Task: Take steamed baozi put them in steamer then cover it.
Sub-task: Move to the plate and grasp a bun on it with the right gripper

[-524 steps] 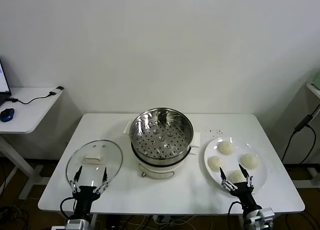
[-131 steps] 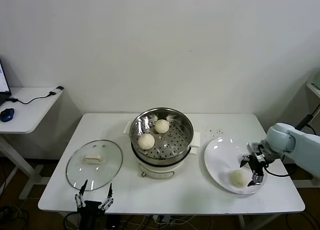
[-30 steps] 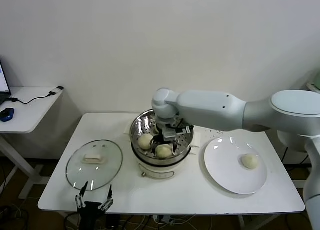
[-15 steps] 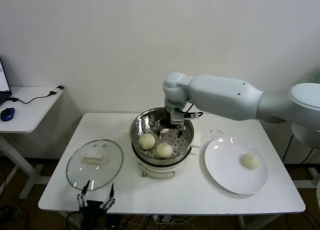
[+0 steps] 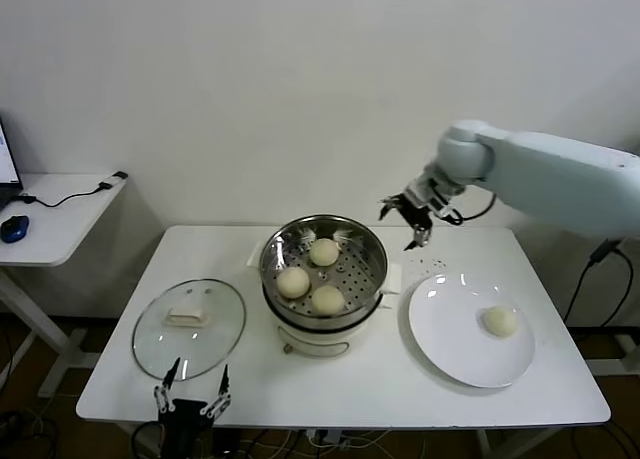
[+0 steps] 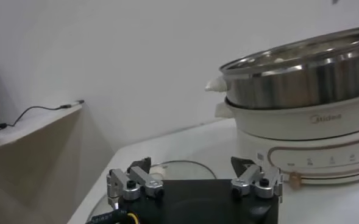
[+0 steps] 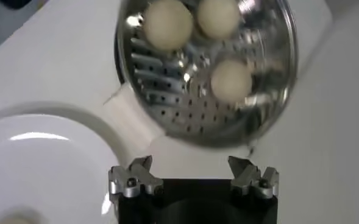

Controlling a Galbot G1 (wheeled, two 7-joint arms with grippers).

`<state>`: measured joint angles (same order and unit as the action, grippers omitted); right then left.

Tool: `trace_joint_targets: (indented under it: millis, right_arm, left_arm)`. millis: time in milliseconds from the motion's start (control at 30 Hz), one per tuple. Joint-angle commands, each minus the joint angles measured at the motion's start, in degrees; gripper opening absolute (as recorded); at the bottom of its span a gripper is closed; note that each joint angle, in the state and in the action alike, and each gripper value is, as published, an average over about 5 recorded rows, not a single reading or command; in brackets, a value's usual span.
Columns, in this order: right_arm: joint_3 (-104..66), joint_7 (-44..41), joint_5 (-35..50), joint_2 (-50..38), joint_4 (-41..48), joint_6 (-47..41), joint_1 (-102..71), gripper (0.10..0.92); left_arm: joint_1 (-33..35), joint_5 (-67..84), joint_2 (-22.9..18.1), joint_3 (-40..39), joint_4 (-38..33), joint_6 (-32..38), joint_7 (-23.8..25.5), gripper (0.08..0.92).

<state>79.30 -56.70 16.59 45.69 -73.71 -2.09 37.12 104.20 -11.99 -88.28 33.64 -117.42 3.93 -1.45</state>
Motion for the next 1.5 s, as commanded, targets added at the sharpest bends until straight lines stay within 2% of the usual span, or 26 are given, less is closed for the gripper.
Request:
trace_joint_targets:
  millis: [33,233,500,1167,1500]
  right_arm:
    - [-12.9,-3.4,1.6,-16.5,1.4,-14.0,-15.7,0.823]
    - [-24.0,-6.8,-7.1,-18.8,4.4,-11.1,-29.7,0.823]
    - [-32.7,-7.1,-13.1,-18.5,7.8,-9.2,-39.9,0.823]
    - [-35.3,-7.7,-21.0,-7.6,20.9,-2.1,-40.5,0.823]
    - [-34.9,-9.5,-24.1,-3.9,24.3,0.5,-39.7,0.823]
  left_arm:
    - [0.5,-0.1,-0.1,0.2,-0.4,0.0,0.0,0.823]
    - [0.9,-0.7,-0.4,0.3,-0.6,0.1,-0.1,0.823]
    - [1.2,-1.3,-0.7,0.3,-0.8,0.0,-0.1,0.823]
    - [1.6,-1.4,-1.0,0.9,0.3,0.2,-0.2,0.823]
    - [0.9,-1.5,-1.2,1.0,0.7,-0.1,-0.3,0.823]
